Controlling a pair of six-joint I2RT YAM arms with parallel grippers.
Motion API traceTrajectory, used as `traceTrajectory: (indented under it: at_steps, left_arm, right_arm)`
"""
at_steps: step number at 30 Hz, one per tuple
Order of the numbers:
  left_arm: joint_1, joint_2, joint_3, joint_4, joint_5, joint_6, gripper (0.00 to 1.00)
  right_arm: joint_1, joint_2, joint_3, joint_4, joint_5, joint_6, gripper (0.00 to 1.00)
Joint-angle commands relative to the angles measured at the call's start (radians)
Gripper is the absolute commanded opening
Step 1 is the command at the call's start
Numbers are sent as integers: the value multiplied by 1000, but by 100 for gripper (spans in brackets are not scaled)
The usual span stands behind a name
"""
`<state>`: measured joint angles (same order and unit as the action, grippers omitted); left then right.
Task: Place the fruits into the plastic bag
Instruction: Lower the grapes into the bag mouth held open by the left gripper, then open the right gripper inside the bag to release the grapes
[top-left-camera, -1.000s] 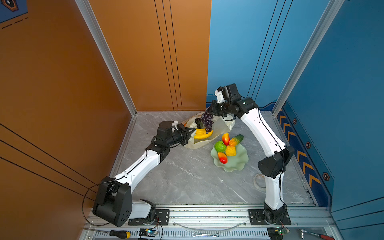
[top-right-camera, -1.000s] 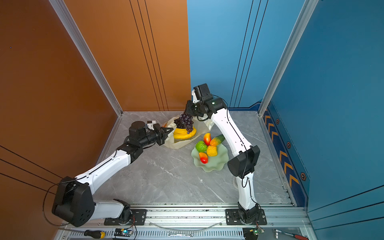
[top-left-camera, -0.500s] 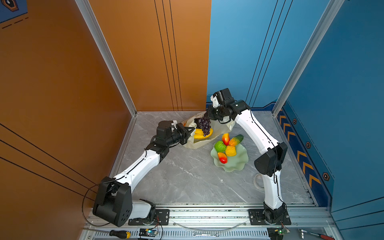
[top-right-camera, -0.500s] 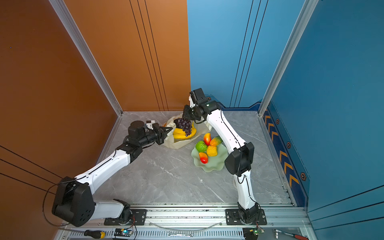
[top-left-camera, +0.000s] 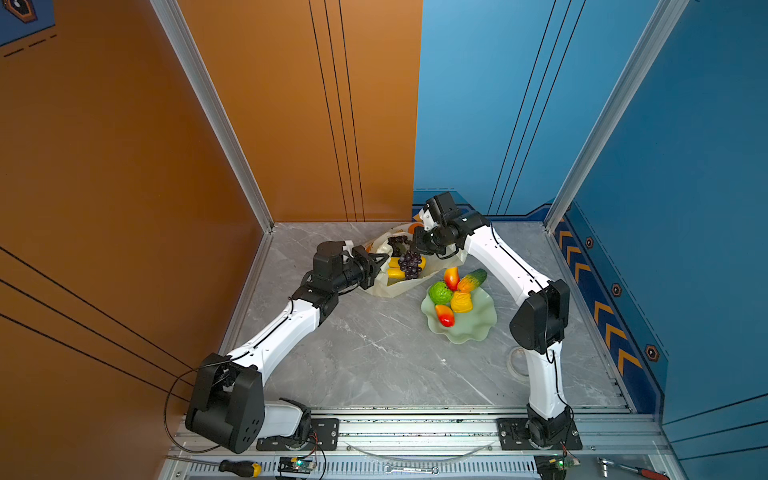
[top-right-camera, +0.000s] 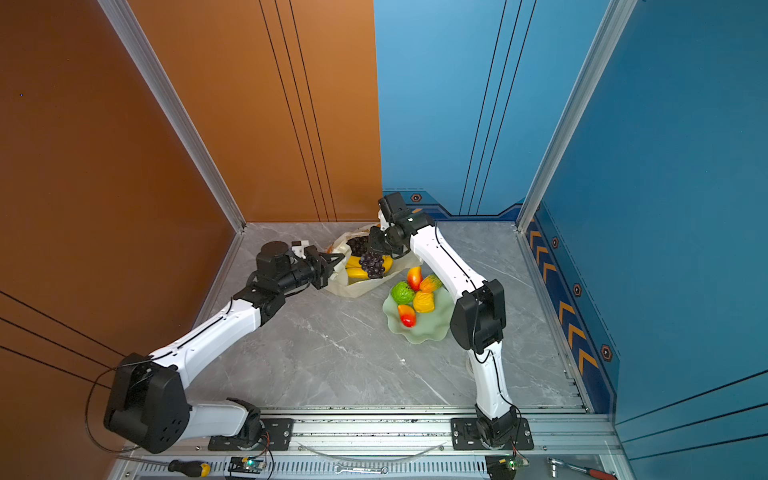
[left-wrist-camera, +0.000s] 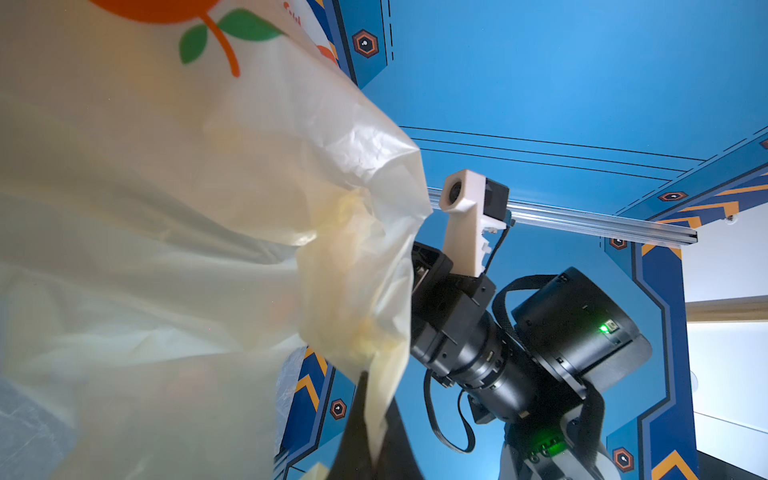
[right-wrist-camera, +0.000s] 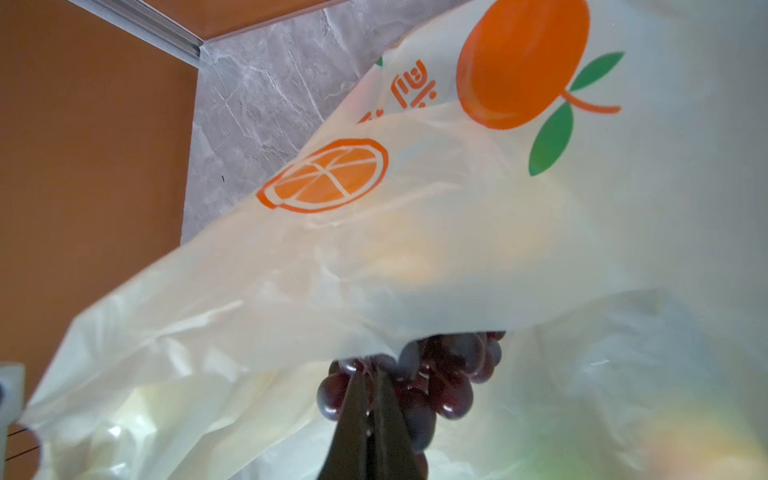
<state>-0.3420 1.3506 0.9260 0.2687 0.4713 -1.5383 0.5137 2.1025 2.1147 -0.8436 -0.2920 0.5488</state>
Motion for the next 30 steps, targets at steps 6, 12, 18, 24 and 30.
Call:
traceTrajectory:
  at_steps: [6, 12, 18, 24, 30]
  left_arm:
    - [-14, -8, 27, 9, -20, 3, 0]
    - [-12, -10, 24, 10, -20, 1, 0]
    - [-9, -18, 9, 10, -19, 1, 0]
    - [0, -30, -9, 10, -20, 0, 0]
    - [10, -46, -25, -4, -20, 4, 0]
  right_arm:
    - [9, -51, -77, 83, -10, -13, 0]
    - [22, -22, -87, 118, -23, 9, 0]
    - [34, 28, -88, 158, -50, 43, 0]
    - [50, 62, -90, 201, -76, 75, 0]
    - [60, 98, -93, 249, -110, 112, 0]
